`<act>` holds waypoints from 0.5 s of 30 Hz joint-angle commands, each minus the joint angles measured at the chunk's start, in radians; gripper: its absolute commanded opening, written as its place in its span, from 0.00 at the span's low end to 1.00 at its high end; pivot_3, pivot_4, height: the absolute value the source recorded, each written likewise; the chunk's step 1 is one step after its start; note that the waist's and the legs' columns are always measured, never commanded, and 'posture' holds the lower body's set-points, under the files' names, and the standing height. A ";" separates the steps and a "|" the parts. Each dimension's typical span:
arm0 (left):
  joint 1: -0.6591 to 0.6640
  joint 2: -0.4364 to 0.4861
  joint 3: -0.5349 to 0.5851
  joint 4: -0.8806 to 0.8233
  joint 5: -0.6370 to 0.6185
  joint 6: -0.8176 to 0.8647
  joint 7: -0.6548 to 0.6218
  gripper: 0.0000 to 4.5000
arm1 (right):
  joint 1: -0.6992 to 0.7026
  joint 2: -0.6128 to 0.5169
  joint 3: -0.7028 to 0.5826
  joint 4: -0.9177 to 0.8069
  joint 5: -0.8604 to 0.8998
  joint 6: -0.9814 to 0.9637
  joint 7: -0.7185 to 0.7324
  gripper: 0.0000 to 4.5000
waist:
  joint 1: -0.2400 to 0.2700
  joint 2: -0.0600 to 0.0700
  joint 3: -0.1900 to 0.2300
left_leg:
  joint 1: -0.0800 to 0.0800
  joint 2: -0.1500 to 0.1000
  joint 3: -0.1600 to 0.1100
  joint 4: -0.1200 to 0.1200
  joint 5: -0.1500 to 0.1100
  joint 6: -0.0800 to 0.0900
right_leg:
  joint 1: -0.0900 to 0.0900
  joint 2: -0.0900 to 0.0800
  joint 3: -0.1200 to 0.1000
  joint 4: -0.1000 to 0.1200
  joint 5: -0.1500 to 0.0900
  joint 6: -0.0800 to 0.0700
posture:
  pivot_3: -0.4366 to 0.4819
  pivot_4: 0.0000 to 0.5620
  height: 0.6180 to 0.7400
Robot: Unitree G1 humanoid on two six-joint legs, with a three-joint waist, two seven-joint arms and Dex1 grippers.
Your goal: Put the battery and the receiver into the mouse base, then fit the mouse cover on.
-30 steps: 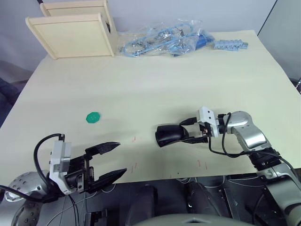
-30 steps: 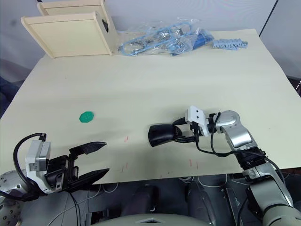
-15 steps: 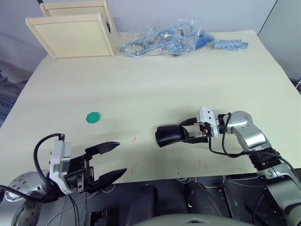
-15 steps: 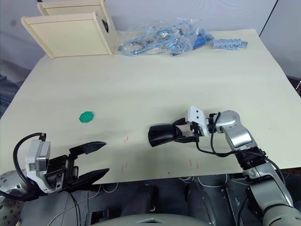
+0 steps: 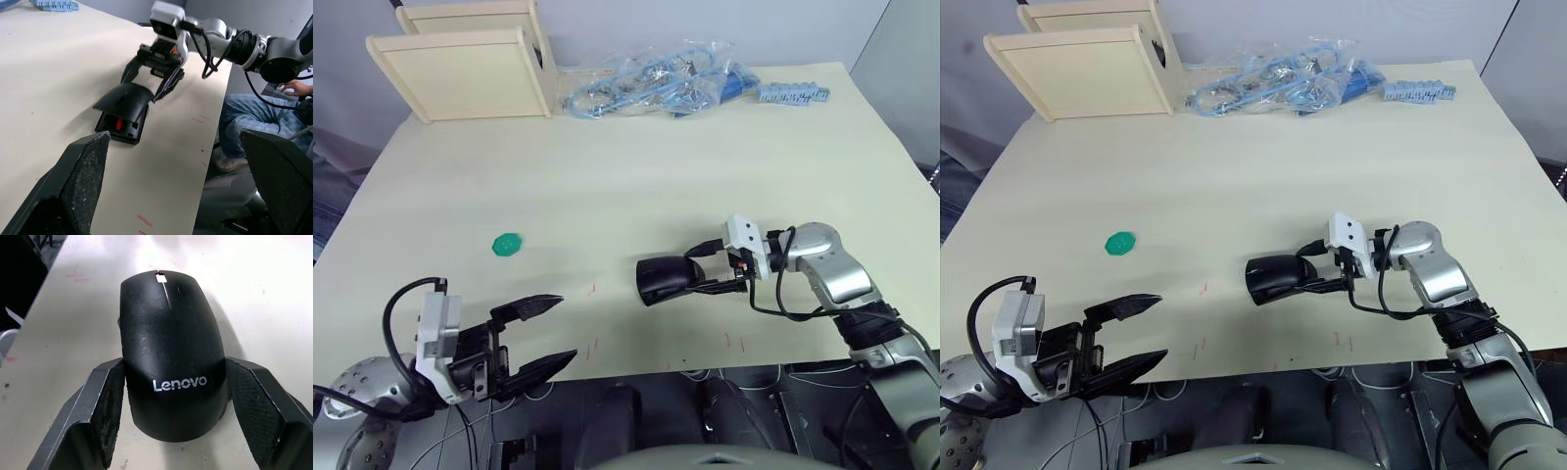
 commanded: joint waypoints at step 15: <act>0.011 -0.002 0.021 -0.040 -0.017 -0.016 -0.004 1.00 | -0.136 -0.087 0.110 -0.189 -0.073 0.168 0.008 0.73 | 0.000 0.000 0.000 | 0.000 0.000 -0.001 0.000 0.000 0.000 | 0.000 0.000 0.000 0.000 0.000 0.000 | 0.48 0.27 1.00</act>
